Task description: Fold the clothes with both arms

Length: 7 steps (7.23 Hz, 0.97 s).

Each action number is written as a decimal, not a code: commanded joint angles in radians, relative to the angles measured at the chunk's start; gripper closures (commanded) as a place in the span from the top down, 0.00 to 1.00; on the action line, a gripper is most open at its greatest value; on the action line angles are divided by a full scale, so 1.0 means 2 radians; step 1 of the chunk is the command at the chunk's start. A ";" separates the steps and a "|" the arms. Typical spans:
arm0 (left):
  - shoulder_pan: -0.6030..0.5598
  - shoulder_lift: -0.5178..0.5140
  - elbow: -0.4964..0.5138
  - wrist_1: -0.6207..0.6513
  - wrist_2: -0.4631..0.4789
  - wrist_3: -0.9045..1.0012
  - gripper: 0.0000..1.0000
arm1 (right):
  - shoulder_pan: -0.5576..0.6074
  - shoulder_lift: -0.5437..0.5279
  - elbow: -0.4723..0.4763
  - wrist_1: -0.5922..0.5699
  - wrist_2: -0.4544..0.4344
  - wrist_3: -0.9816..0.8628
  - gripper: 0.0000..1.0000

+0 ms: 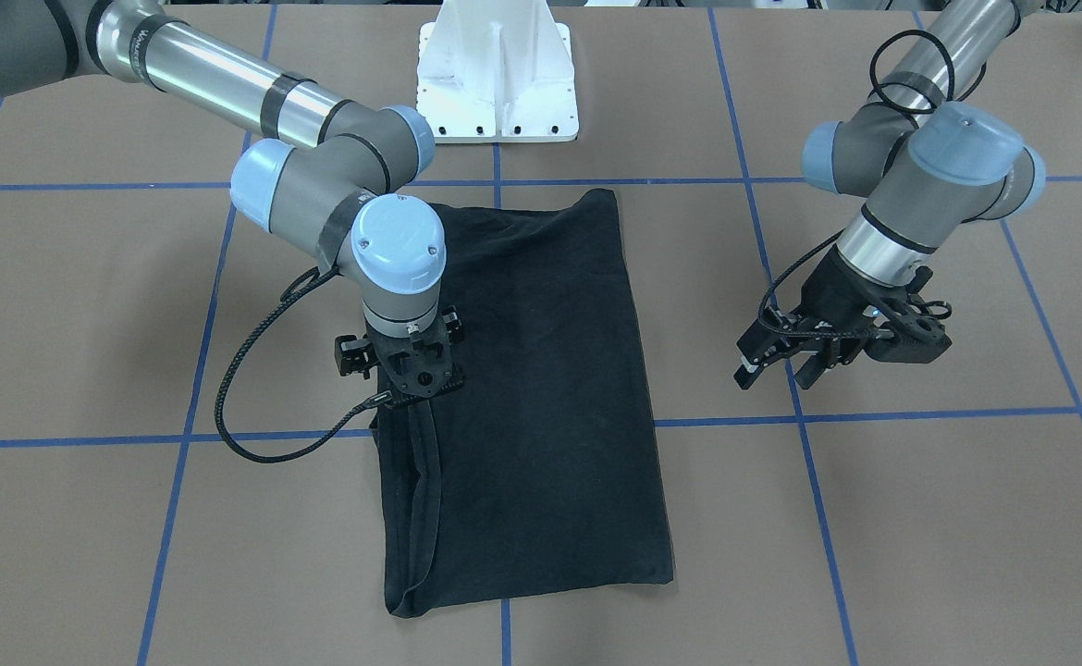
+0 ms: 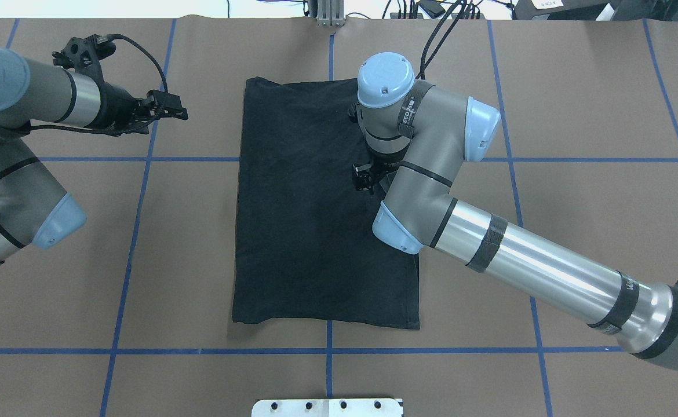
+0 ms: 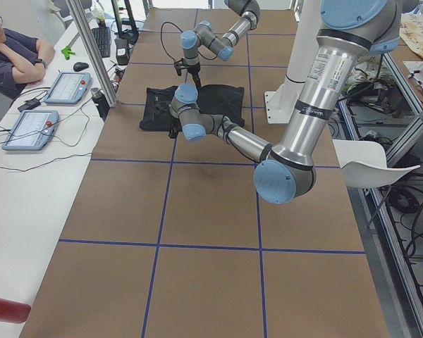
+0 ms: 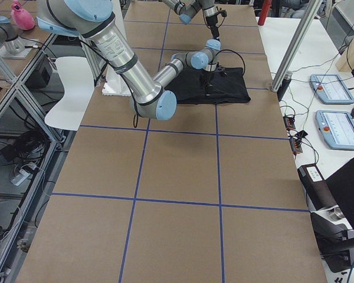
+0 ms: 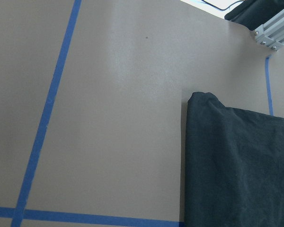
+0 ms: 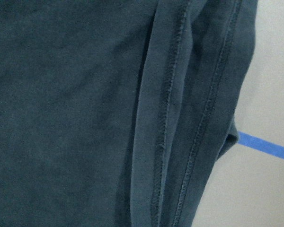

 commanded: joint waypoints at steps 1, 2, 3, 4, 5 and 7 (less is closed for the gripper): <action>0.000 -0.001 0.000 0.000 -0.001 0.000 1.00 | -0.005 0.000 -0.013 0.002 -0.005 0.000 0.99; 0.000 -0.001 0.000 0.000 -0.001 0.000 1.00 | -0.005 0.000 -0.019 0.001 -0.005 0.000 0.99; 0.000 -0.001 0.000 0.000 -0.001 0.000 1.00 | -0.002 0.000 -0.020 0.000 -0.005 -0.001 0.99; 0.000 -0.001 -0.001 0.000 -0.001 0.000 1.00 | 0.002 -0.002 -0.021 -0.001 -0.003 -0.002 0.99; 0.000 -0.001 -0.002 0.000 -0.001 0.000 1.00 | 0.004 -0.007 -0.023 0.000 -0.003 -0.004 0.99; 0.004 -0.002 -0.003 0.000 0.001 -0.001 1.00 | 0.018 -0.015 -0.022 0.000 0.002 -0.010 0.99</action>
